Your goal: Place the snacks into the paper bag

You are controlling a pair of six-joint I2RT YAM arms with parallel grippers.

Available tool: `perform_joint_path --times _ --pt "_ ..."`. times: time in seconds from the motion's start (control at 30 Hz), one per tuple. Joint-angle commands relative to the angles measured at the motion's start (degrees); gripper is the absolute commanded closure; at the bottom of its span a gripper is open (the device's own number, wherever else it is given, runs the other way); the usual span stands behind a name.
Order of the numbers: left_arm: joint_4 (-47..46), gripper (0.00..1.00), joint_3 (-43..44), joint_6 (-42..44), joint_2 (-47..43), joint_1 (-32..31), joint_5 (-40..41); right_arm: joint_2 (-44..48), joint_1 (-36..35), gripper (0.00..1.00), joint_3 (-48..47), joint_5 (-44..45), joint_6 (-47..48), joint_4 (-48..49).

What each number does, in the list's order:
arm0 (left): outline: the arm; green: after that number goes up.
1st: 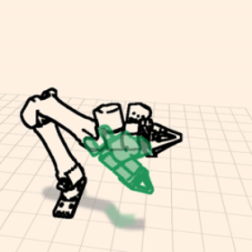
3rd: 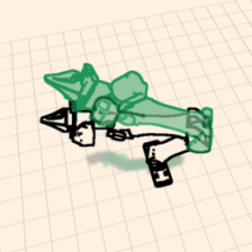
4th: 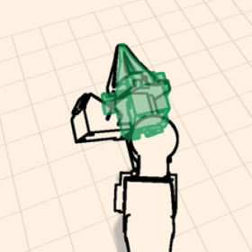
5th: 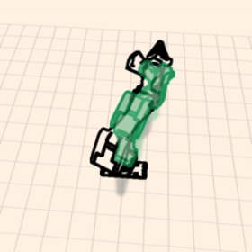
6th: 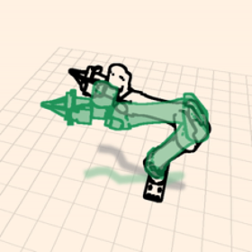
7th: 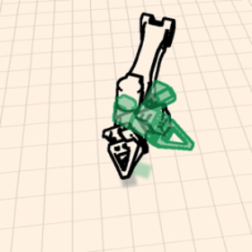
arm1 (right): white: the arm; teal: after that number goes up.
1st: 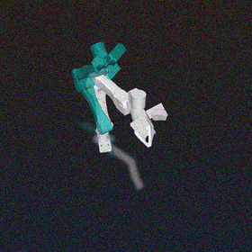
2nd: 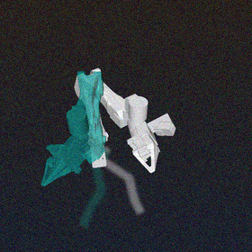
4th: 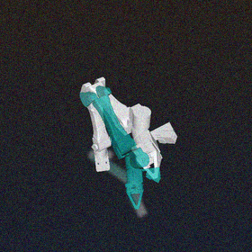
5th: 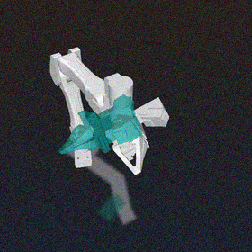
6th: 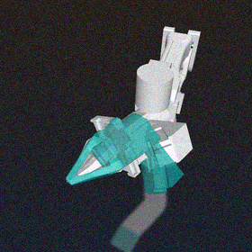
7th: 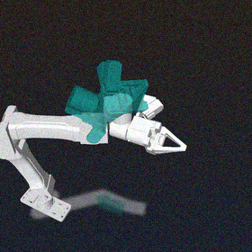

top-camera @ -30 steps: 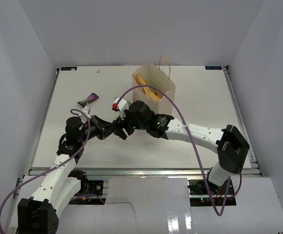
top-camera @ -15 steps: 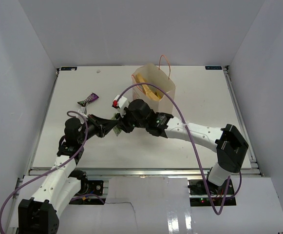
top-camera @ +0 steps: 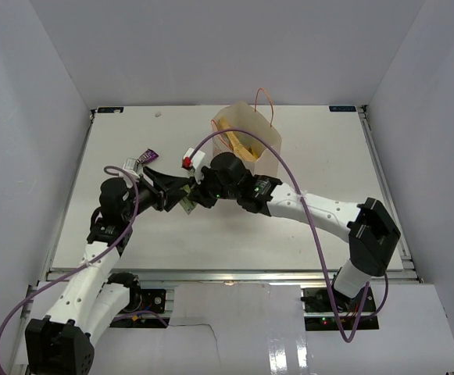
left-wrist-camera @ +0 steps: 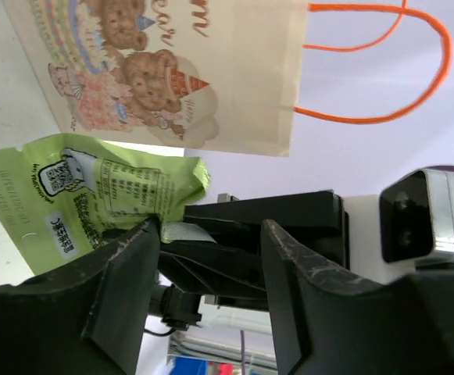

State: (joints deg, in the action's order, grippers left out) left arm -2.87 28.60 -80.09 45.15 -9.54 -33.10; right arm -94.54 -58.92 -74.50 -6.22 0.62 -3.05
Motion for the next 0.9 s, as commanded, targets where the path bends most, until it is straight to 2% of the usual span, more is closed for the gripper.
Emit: perform_joint_path --times 0.0,0.07,0.2,0.33,0.37,0.47,0.7,0.8,0.87 --pt "7.16 0.36 9.61 10.64 0.56 0.22 2.77 3.66 1.34 0.92 -2.76 -5.38 5.87 0.33" --pt "11.99 0.31 13.83 16.00 1.69 0.31 4.70 5.23 2.13 0.92 -2.67 -7.74 9.20 -0.46" --pt "24.74 0.28 23.68 29.78 3.02 0.31 9.19 6.91 3.63 0.92 -3.02 -9.94 16.50 -4.14" --pt "31.16 0.22 29.58 35.96 3.02 0.31 13.49 8.41 5.39 0.92 -3.89 -12.93 21.87 -7.22" --pt "31.96 0.22 30.45 36.93 2.76 0.31 14.98 9.19 6.43 0.92 -4.51 -16.34 24.31 -8.28" --pt "33.63 0.19 29.77 38.26 1.79 0.31 17.01 10.86 8.28 0.92 -8.81 -20.85 30.12 -13.91" --pt "32.41 0.19 24.32 38.43 1.79 0.31 17.28 16.40 16.28 0.92 -16.37 -22.26 31.28 -13.65" --pt "30.92 0.19 22.47 38.79 2.58 0.40 17.02 17.81 19.88 0.92 -19.27 -19.63 28.31 -12.25" --pt "30.04 0.19 21.68 38.87 3.54 0.40 16.84 18.60 21.99 0.92 -19.28 -14.45 27.07 -10.84"
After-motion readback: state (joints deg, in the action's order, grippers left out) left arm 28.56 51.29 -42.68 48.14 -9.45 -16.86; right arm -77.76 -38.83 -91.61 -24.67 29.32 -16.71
